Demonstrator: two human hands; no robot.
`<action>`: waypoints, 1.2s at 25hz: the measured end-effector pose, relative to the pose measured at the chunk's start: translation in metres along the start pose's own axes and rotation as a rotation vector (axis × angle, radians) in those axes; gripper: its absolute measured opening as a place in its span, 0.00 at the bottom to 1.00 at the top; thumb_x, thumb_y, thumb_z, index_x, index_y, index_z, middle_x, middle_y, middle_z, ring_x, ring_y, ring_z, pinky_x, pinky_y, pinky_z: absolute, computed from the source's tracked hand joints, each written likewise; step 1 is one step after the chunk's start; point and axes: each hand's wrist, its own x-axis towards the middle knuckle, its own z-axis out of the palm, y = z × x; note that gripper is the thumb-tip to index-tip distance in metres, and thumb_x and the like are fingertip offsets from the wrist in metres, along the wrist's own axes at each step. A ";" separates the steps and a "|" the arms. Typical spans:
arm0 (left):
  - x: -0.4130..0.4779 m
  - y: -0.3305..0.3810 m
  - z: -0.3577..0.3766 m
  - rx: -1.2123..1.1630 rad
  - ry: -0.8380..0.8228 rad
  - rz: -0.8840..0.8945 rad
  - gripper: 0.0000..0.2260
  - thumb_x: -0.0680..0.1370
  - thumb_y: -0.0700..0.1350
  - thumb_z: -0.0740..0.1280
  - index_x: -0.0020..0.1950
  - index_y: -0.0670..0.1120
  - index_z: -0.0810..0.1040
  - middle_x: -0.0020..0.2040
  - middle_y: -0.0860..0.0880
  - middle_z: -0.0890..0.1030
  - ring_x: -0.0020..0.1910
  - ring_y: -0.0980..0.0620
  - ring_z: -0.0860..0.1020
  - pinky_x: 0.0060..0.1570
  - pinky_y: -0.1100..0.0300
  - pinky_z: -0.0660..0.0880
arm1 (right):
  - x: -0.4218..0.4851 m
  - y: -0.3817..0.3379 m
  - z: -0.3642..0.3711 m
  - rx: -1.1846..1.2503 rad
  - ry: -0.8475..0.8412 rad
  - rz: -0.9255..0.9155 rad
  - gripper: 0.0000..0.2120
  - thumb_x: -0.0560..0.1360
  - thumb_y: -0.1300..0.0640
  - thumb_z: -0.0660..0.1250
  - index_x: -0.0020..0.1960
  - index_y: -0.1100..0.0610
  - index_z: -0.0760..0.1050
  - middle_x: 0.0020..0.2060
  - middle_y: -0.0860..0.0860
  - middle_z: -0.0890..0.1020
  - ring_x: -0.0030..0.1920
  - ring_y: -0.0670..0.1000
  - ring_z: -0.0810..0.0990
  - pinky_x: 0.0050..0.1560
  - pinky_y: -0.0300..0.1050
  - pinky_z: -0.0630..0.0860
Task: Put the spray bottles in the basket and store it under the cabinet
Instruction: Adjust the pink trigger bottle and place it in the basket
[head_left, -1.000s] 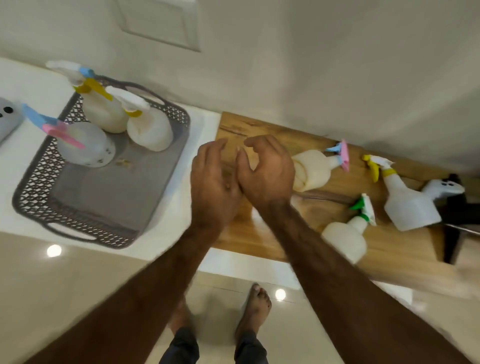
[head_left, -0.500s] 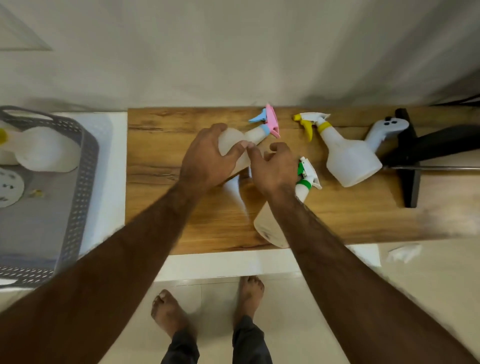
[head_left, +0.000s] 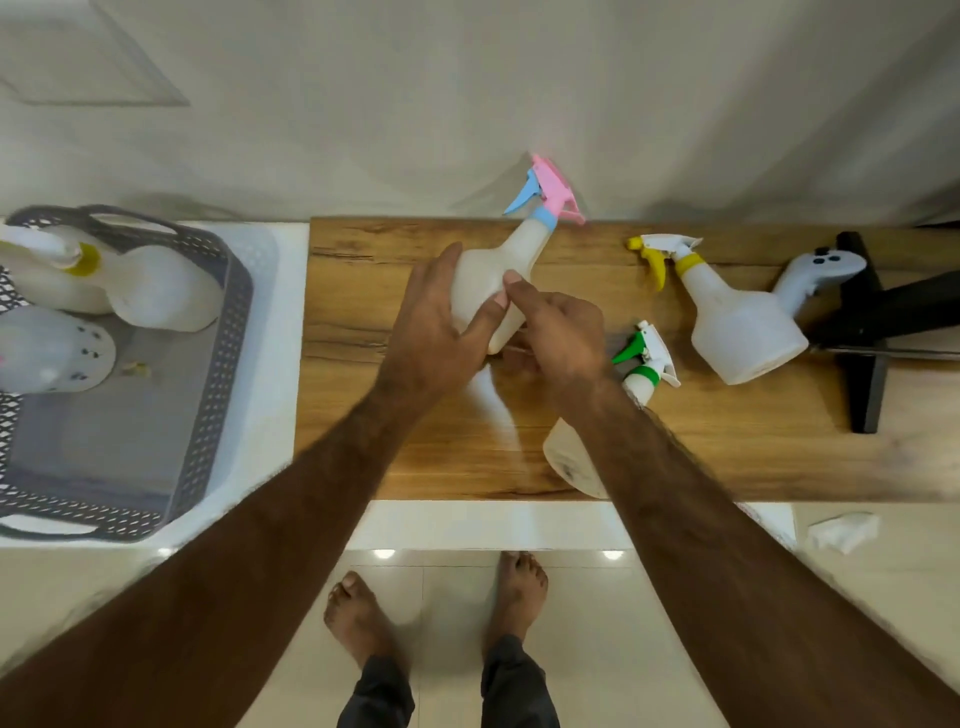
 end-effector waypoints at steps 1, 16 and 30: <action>-0.006 -0.005 -0.010 -0.015 0.018 0.026 0.34 0.81 0.54 0.71 0.83 0.46 0.62 0.76 0.45 0.68 0.64 0.56 0.71 0.54 0.65 0.76 | -0.008 -0.002 0.008 0.009 -0.023 -0.036 0.20 0.71 0.41 0.74 0.49 0.58 0.83 0.44 0.53 0.88 0.46 0.55 0.88 0.48 0.57 0.85; -0.124 -0.119 -0.238 -0.885 0.003 -0.178 0.32 0.72 0.36 0.79 0.74 0.39 0.74 0.65 0.42 0.83 0.62 0.48 0.84 0.57 0.55 0.83 | -0.114 -0.023 0.185 -0.220 -0.742 -0.456 0.22 0.69 0.57 0.72 0.63 0.54 0.80 0.52 0.49 0.84 0.52 0.51 0.83 0.51 0.50 0.82; -0.085 -0.206 -0.215 -0.250 0.527 -0.413 0.31 0.67 0.55 0.76 0.66 0.48 0.72 0.61 0.47 0.79 0.61 0.46 0.80 0.60 0.46 0.81 | -0.089 0.034 0.314 -1.378 -0.489 -0.956 0.38 0.71 0.59 0.69 0.78 0.58 0.58 0.67 0.58 0.74 0.62 0.63 0.76 0.55 0.54 0.76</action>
